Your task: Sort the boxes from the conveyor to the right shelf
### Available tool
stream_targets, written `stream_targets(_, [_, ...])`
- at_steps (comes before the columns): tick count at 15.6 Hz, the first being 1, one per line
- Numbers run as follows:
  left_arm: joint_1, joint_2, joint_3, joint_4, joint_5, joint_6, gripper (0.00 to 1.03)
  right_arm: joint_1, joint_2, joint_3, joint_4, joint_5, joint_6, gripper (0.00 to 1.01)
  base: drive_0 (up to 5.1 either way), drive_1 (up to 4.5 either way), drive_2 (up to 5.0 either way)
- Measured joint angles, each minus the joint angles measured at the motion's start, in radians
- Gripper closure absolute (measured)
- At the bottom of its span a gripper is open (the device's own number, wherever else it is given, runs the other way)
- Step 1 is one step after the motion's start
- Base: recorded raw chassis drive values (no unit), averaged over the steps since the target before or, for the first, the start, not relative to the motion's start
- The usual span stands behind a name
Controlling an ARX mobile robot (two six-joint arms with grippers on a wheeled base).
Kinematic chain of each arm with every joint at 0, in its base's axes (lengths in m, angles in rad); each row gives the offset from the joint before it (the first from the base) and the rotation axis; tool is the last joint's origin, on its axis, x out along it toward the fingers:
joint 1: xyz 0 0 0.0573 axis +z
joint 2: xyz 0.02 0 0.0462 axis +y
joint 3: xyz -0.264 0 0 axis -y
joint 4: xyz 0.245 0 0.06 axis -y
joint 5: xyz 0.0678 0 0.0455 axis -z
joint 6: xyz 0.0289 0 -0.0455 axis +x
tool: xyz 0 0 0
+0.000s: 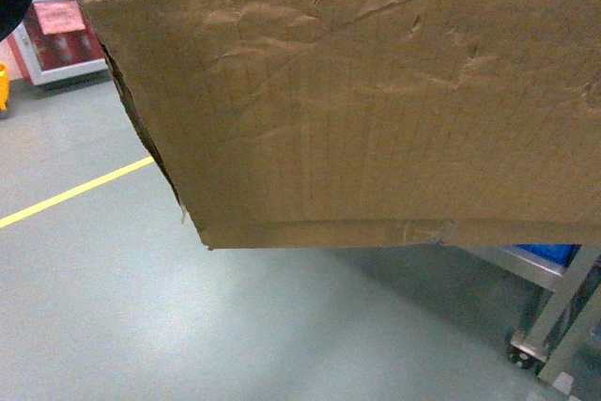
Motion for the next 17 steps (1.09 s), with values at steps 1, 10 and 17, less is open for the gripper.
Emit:
stream_targets(1, [0.0, 0.0, 0.0, 0.0, 0.0, 0.0, 1.01, 0.0, 0.0, 0.0, 0.0, 0.0, 0.0, 0.99, -1.7, -1.65, -1.7])
stream_targets(10, [0.0, 0.0, 0.0, 0.0, 0.0, 0.0, 1.01, 0.0, 0.0, 0.0, 0.0, 0.0, 0.0, 0.99, -1.5, -1.52, -1.5])
stream_targets(17, [0.0, 0.0, 0.0, 0.0, 0.0, 0.0, 1.01, 0.0, 0.0, 0.0, 0.0, 0.0, 0.0, 0.99, -1.4, -1.44, -1.4])
